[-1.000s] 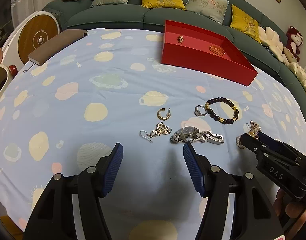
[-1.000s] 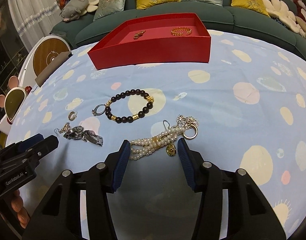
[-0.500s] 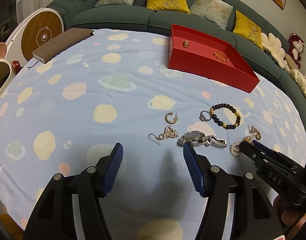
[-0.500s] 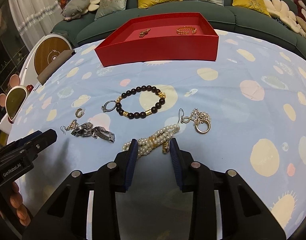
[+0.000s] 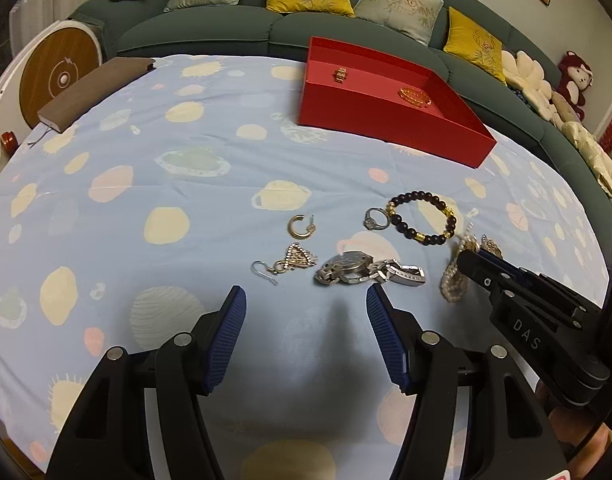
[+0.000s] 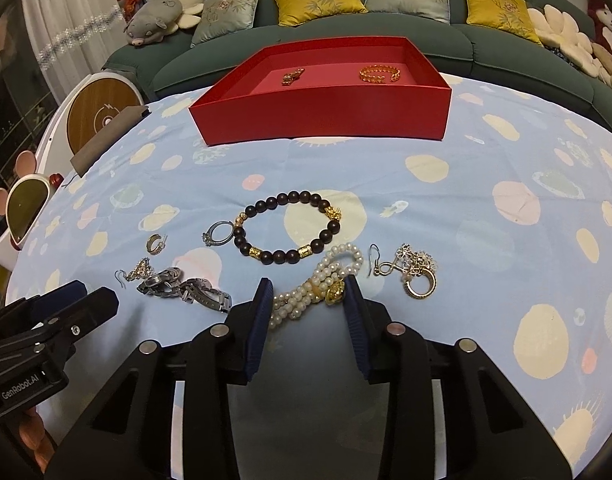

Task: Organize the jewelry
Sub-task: 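Lower the right gripper onto the pearl necklace and close it, then lower the left gripper onto the silver watch and close it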

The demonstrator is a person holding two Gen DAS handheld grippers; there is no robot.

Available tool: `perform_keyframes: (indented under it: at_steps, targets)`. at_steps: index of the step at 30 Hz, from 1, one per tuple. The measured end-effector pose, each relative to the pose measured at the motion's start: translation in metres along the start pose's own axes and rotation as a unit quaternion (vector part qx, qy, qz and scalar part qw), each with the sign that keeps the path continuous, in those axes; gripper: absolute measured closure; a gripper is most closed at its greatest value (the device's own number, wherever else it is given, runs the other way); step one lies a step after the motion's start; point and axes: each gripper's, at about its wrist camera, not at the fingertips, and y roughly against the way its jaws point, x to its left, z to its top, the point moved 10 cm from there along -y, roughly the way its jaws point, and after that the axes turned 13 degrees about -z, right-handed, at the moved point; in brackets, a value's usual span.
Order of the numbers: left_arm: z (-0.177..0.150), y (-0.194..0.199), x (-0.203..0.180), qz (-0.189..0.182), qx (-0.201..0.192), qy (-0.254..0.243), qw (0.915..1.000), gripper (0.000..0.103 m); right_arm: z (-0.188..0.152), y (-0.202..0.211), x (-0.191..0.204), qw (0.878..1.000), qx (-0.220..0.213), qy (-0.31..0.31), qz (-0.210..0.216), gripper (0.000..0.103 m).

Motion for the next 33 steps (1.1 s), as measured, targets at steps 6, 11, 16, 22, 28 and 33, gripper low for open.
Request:
perform_keyframes:
  at_steps: [6,11,16,22,28,33]
  targets:
    - [-0.002,-0.017,-0.01,-0.031,0.019,0.042,0.9984,0.043,0.0,0.003,-0.005,1.0,0.001,0.003,0.004,0.098]
    - [0.002,-0.022,-0.011,-0.041,0.019,0.089,0.995,0.043,-0.003,0.003,-0.01,1.0,0.014,-0.011,0.011,0.095]
    - [0.008,-0.022,-0.014,-0.027,0.008,0.094,0.9951,0.043,-0.004,0.001,-0.008,0.999,0.025,-0.023,0.022,0.086]
    - [0.01,-0.021,-0.013,-0.025,0.003,0.105,0.9942,0.043,-0.001,-0.008,0.0,0.999,0.026,-0.024,0.017,0.07]
    - [0.005,-0.026,-0.011,-0.021,0.014,0.114,0.9931,0.043,0.0,-0.008,0.001,1.0,0.016,-0.005,0.013,0.089]
    - [0.011,-0.03,-0.009,0.005,0.004,0.138,0.9904,0.043,0.002,0.005,-0.01,1.0,-0.001,-0.001,0.005,0.089]
